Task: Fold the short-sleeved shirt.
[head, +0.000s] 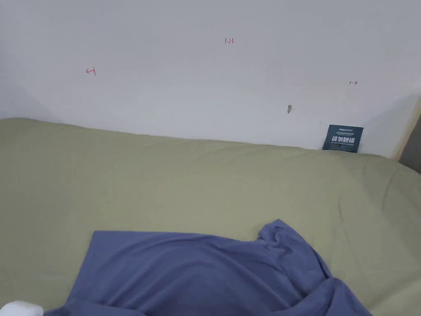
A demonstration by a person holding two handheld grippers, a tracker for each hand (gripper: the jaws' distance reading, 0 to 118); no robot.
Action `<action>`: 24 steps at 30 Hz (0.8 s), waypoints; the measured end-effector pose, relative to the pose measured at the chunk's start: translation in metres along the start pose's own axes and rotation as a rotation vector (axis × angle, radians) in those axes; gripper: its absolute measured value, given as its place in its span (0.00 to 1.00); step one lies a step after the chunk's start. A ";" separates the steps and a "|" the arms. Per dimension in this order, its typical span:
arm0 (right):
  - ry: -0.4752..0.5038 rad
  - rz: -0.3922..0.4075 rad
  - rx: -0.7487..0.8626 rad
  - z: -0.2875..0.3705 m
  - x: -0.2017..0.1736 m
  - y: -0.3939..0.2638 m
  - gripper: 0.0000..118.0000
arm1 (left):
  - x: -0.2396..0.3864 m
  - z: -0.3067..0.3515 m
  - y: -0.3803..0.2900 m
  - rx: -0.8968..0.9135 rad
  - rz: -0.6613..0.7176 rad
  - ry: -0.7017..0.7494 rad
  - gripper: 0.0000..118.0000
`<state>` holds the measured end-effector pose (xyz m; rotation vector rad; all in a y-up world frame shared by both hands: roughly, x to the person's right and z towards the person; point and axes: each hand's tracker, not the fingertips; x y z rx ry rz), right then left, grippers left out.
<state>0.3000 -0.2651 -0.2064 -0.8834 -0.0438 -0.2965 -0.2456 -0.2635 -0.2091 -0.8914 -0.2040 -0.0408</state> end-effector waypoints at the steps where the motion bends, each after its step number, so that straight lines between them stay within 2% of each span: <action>1: -0.012 0.003 -0.012 0.002 0.002 -0.005 0.08 | 0.000 0.003 -0.006 -0.010 -0.001 0.000 0.09; 3: -0.042 0.013 -0.038 0.006 0.005 -0.013 0.08 | -0.003 0.005 -0.018 -0.047 -0.003 -0.001 0.09; 7: -0.029 -0.005 -0.049 0.016 0.009 -0.028 0.08 | -0.002 0.012 -0.038 -0.064 0.013 -0.014 0.09; 13: -0.066 0.009 -0.088 0.019 0.016 -0.043 0.08 | -0.003 0.017 -0.055 -0.097 0.058 -0.042 0.09; 15: -0.104 -0.005 -0.129 0.011 0.021 -0.049 0.08 | 0.001 0.017 -0.059 -0.125 0.074 -0.036 0.09; 20: -0.063 -0.064 -0.154 0.010 0.023 -0.050 0.10 | 0.010 0.024 -0.060 -0.108 0.107 -0.025 0.09; 21: -0.057 -0.078 -0.143 0.015 0.024 -0.046 0.26 | 0.010 0.028 -0.057 -0.098 0.113 -0.021 0.13; 23: -0.075 -0.067 -0.102 0.031 0.021 -0.036 0.66 | 0.010 0.046 -0.044 -0.059 0.157 0.020 0.35; 24: -0.096 -0.042 -0.053 0.041 0.018 -0.031 0.72 | 0.009 0.055 -0.038 -0.036 0.181 0.052 0.46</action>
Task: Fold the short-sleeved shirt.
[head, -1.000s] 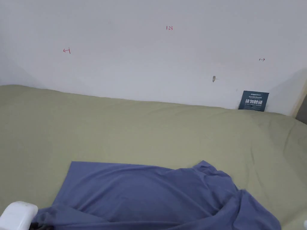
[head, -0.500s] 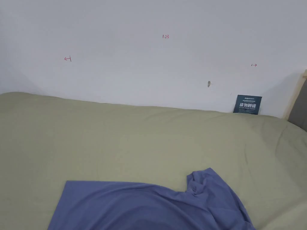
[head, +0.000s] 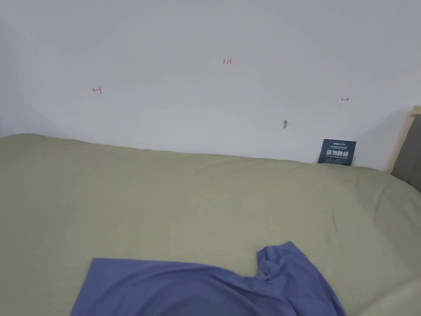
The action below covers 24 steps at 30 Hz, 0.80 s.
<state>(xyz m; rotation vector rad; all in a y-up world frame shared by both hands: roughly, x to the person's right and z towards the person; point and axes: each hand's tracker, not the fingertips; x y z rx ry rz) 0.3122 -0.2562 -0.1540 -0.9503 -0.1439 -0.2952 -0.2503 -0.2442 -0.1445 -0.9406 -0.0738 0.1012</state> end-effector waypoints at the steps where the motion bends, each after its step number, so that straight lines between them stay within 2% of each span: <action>1: -0.020 0.025 0.066 0.013 -0.002 0.005 0.70 | -0.002 0.011 0.007 0.036 0.032 0.014 0.54; 2: -0.031 0.047 0.113 0.025 -0.005 0.010 0.71 | -0.003 0.022 0.013 0.083 0.069 0.043 0.60; 5: -0.053 0.112 0.200 0.048 -0.020 0.023 0.71 | -0.001 0.049 0.034 0.238 0.131 0.125 0.62; 8: -0.029 0.188 0.274 0.053 -0.047 0.030 0.71 | 0.023 0.060 0.050 0.341 0.062 0.073 0.62; 10: -0.009 0.205 0.279 0.044 -0.066 0.029 0.71 | 0.047 0.056 0.058 0.359 0.006 0.046 0.62; 13: 0.011 0.233 0.255 0.028 -0.095 0.025 0.63 | 0.079 0.036 0.064 0.268 -0.046 0.058 0.53; 14: 0.013 0.266 0.233 0.024 -0.105 0.021 0.63 | 0.090 0.030 0.063 0.271 -0.080 0.069 0.53; 15: 0.015 0.292 0.222 0.021 -0.114 0.017 0.44 | 0.093 0.020 0.059 0.290 -0.113 0.081 0.25; 16: 0.008 0.316 0.217 0.018 -0.122 0.012 0.20 | 0.101 0.014 0.055 0.308 -0.155 0.107 0.00; 17: -0.026 0.342 0.235 0.015 -0.129 0.005 0.02 | 0.105 0.009 0.051 0.312 -0.169 0.111 0.00; 19: -0.031 0.339 0.247 0.014 -0.138 -0.006 0.01 | 0.104 -0.004 0.046 0.281 -0.133 0.053 0.00; 21: 0.039 0.336 0.204 0.009 -0.140 -0.006 0.01 | 0.099 -0.017 0.042 0.262 -0.103 0.002 0.00; 24: 0.023 0.351 0.200 0.001 -0.142 -0.005 0.01 | 0.090 -0.034 0.045 0.230 -0.089 0.024 0.00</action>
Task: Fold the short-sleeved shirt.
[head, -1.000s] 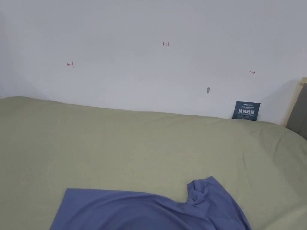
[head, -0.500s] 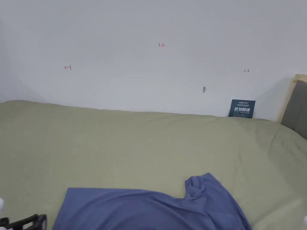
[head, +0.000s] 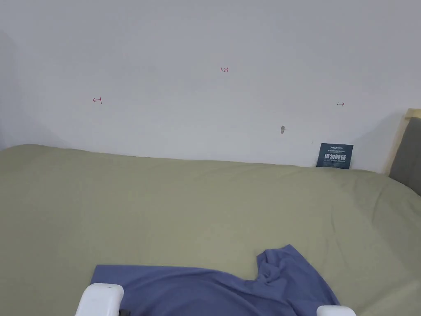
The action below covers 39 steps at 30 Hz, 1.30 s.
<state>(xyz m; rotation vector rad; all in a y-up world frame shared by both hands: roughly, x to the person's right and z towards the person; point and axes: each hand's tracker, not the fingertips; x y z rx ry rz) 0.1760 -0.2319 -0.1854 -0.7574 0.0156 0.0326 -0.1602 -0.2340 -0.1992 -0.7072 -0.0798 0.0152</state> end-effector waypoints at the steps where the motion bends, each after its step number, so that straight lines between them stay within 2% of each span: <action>1: -0.004 0.007 -0.001 -0.004 0.003 0.004 0.01 | -0.010 -0.009 0.002 -0.017 0.024 -0.002 0.00; 4: -0.013 -0.003 -0.008 -0.014 0.014 0.014 0.01 | -0.034 -0.033 0.024 -0.053 0.077 0.024 0.00; 7: -0.014 -0.020 -0.012 -0.023 0.028 0.027 0.01 | -0.061 -0.072 0.057 -0.130 0.089 0.121 0.00; 11: -0.036 -0.012 -0.036 -0.042 0.042 0.042 0.01 | -0.090 -0.141 0.100 -0.166 0.116 0.105 0.00; 12: -0.038 -0.014 -0.044 -0.048 0.045 0.045 0.01 | -0.093 -0.157 0.108 -0.174 0.114 0.099 0.03; 13: -0.041 -0.021 -0.053 -0.054 0.047 0.048 0.01 | -0.092 -0.174 0.115 -0.198 0.103 0.109 0.11; 14: -0.045 -0.027 -0.059 -0.059 0.050 0.050 0.01 | -0.094 -0.191 0.119 -0.219 0.106 0.099 0.26; 15: -0.045 -0.034 -0.066 -0.063 0.053 0.051 0.01 | -0.084 -0.194 0.122 -0.232 0.106 0.115 0.54; 16: -0.041 -0.047 -0.077 -0.067 0.056 0.052 0.01 | -0.080 -0.210 0.121 -0.279 0.094 0.135 0.71; 17: -0.033 -0.055 -0.085 -0.069 0.057 0.053 0.01 | -0.079 -0.225 0.119 -0.338 0.102 0.150 0.77; 18: -0.021 -0.061 -0.093 -0.070 0.059 0.053 0.01 | -0.075 -0.237 0.116 -0.384 0.106 0.187 0.77; 20: -0.008 -0.061 -0.102 -0.072 0.062 0.053 0.01 | -0.068 -0.249 0.109 -0.441 0.100 0.169 0.77; 24: -0.018 -0.038 -0.106 -0.071 0.063 0.053 0.01 | -0.065 -0.256 0.104 -0.413 0.086 0.176 0.79; 25: -0.017 -0.038 -0.105 -0.069 0.065 0.054 0.01 | -0.066 -0.250 0.104 -0.408 0.100 0.171 0.77; 26: -0.012 -0.045 -0.102 -0.068 0.067 0.056 0.01 | -0.065 -0.244 0.105 -0.391 0.125 0.159 0.65; 27: -0.003 -0.054 -0.098 -0.069 0.069 0.058 0.01 | -0.065 -0.235 0.109 -0.353 0.135 0.118 0.27; 28: 0.005 -0.057 -0.102 -0.074 0.073 0.062 0.01 | -0.062 -0.231 0.110 -0.328 0.133 0.073 0.03; 31: -0.004 -0.041 -0.155 -0.100 0.086 0.085 0.01 | -0.055 -0.231 0.109 -0.353 0.063 0.108 0.03; 33: -0.012 -0.031 -0.173 -0.131 0.098 0.107 0.03 | -0.053 -0.231 0.105 -0.351 0.071 0.106 0.03; 34: 0.001 -0.017 -0.227 -0.152 0.106 0.120 0.14 | -0.053 -0.230 0.105 -0.346 0.085 0.104 0.03; 35: 0.003 -0.017 -0.268 -0.172 0.113 0.131 0.41 | -0.057 -0.230 0.105 -0.341 0.098 0.099 0.03; 36: 0.003 -0.010 -0.331 -0.196 0.120 0.141 0.79 | -0.058 -0.229 0.106 -0.341 0.103 0.096 0.03; 37: -0.007 0.003 -0.398 -0.222 0.126 0.149 0.90 | -0.057 -0.228 0.106 -0.340 0.101 0.093 0.03; 39: -0.056 0.019 -0.391 -0.251 0.134 0.161 0.84 | -0.059 -0.228 0.108 -0.344 0.096 0.088 0.03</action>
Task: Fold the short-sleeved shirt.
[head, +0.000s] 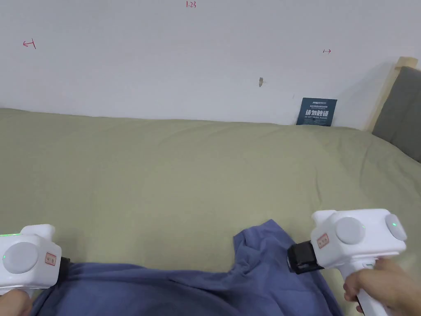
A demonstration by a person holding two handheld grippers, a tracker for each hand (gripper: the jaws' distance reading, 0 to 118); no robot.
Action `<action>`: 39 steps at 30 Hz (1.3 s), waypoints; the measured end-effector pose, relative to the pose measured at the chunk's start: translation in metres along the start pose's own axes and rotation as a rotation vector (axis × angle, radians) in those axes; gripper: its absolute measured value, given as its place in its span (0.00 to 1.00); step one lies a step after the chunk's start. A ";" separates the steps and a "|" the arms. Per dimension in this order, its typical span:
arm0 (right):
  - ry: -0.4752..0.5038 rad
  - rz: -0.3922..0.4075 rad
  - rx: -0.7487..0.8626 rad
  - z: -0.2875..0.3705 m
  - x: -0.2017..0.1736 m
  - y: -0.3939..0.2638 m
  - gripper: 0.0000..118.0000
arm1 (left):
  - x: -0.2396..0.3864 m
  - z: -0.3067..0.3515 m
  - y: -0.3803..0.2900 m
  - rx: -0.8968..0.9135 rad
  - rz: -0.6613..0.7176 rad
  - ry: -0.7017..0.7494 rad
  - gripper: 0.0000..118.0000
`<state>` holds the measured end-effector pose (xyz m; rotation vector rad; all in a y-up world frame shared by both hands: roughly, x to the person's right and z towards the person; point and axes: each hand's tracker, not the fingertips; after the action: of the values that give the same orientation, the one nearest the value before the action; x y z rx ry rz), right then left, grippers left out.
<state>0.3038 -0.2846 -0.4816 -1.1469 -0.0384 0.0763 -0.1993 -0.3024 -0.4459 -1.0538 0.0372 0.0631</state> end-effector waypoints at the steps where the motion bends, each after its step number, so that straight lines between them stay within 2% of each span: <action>1: -0.020 0.013 0.004 -0.010 0.002 0.010 0.84 | 0.001 0.001 0.000 -0.002 -0.002 0.000 0.03; 3: -0.029 0.024 -0.024 -0.026 0.002 0.023 0.84 | 0.004 0.003 0.000 -0.005 -0.007 0.001 0.03; 5: 0.006 -0.006 -0.113 -0.040 0.003 0.029 0.84 | 0.003 0.002 0.001 -0.006 -0.014 0.005 0.03; 6: 0.032 -0.011 -0.147 -0.044 0.001 0.026 0.81 | 0.004 0.003 0.001 -0.006 -0.018 0.008 0.03; 8: 0.018 0.000 -0.183 -0.052 -0.001 0.020 0.71 | 0.004 0.001 0.002 -0.007 -0.025 0.010 0.03; 9: 0.051 -0.013 -0.153 -0.049 0.000 0.018 0.68 | 0.003 0.002 0.002 -0.007 -0.027 0.011 0.03; 11: 0.051 -0.068 -0.140 -0.040 -0.001 0.017 0.65 | 0.004 0.003 0.003 -0.007 -0.028 0.010 0.03; 12: 0.066 -0.069 -0.138 -0.034 0.000 0.017 0.46 | 0.002 0.001 0.003 -0.008 -0.028 0.009 0.03; 13: 0.062 -0.056 -0.130 -0.029 -0.001 0.018 0.11 | 0.001 0.002 0.003 -0.005 -0.028 0.008 0.03; 14: 0.027 -0.047 -0.089 -0.019 -0.006 0.018 0.00 | 0.002 0.004 0.003 -0.001 -0.027 0.007 0.03; 16: 0.037 -0.023 -0.103 -0.010 -0.011 0.019 0.00 | -0.001 0.002 0.003 -0.005 -0.015 -0.008 0.03; 21: 0.056 -0.018 -0.065 0.003 -0.013 0.016 0.00 | -0.004 0.009 0.002 -0.017 -0.013 -0.039 0.03; 29: 0.126 -0.014 0.013 0.070 -0.008 -0.006 0.00 | -0.014 0.063 -0.006 0.051 -0.062 -0.130 0.03; 35: 0.160 0.045 0.105 0.141 -0.008 -0.047 0.00 | -0.023 0.125 -0.021 0.111 -0.186 -0.157 0.03; 39: 0.173 0.042 0.142 0.179 -0.002 -0.081 0.00 | -0.032 0.160 -0.045 0.128 -0.234 -0.184 0.03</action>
<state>0.2931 -0.1551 -0.3338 -1.0085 0.1427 0.0160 -0.2282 -0.1864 -0.3255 -0.9153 -0.2453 -0.0544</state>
